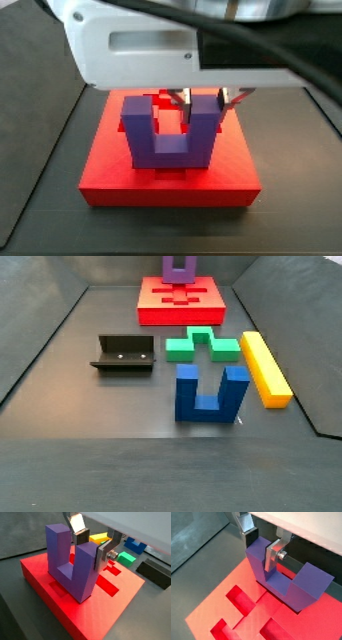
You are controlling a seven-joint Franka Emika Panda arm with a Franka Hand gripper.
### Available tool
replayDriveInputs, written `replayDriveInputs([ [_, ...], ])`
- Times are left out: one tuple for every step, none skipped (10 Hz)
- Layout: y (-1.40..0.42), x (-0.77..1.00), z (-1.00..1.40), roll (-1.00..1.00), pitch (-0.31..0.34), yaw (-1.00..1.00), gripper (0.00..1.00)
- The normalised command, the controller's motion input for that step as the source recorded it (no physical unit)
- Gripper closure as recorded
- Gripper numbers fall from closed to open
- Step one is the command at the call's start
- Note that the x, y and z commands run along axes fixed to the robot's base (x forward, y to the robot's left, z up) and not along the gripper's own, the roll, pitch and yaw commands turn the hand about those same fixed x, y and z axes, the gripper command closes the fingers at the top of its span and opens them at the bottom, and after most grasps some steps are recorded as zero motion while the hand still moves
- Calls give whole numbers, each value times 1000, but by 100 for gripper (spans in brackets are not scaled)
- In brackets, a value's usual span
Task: Pick up the purple object. Move up. Move to above the board. Insert the purple object.
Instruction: Insert the purple object.
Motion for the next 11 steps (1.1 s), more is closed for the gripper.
replayDriveInputs([
  [-83,-29,-214,180,0,0,100],
  [-83,-34,-214,179,0,0,100],
  [-74,-23,-211,177,0,0,100],
  [-89,0,-277,193,0,0,100],
  [0,117,-366,151,-6,0,100],
  [11,69,-471,64,-31,0,100],
  [66,49,-620,27,-40,0,100],
  [37,271,-834,29,0,0,100],
  [49,206,-911,11,0,0,100],
  [0,160,-851,53,59,0,100],
  [0,151,-680,80,97,0,100],
])
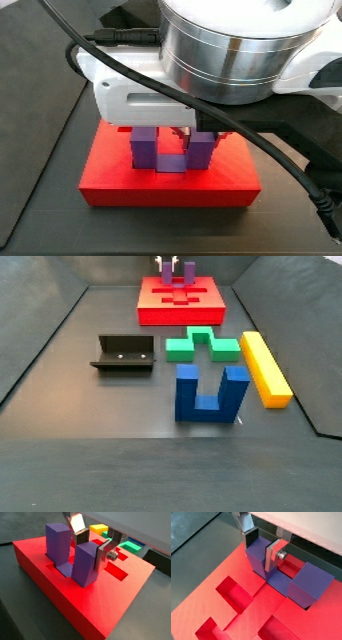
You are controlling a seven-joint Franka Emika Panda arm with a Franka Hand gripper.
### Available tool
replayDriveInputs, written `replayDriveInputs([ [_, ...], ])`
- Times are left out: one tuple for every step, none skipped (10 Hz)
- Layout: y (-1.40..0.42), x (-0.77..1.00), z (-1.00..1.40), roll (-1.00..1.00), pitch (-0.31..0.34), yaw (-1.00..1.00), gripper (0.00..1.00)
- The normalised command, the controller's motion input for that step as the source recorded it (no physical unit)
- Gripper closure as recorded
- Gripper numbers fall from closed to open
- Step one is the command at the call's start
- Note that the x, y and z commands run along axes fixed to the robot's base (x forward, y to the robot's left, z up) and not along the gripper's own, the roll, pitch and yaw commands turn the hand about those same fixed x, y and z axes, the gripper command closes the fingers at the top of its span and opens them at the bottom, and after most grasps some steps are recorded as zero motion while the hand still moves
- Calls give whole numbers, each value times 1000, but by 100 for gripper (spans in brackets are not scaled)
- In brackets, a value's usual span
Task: Pick up the purple object. Move up. Move to above the board. Insert the purple object.
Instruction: Insert the purple object.
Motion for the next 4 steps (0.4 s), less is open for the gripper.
replayDriveInputs([
  [-51,0,-254,116,30,0,100],
  [0,0,0,0,6,0,100],
  [0,0,0,26,0,0,100],
  [0,0,0,14,0,0,100],
])
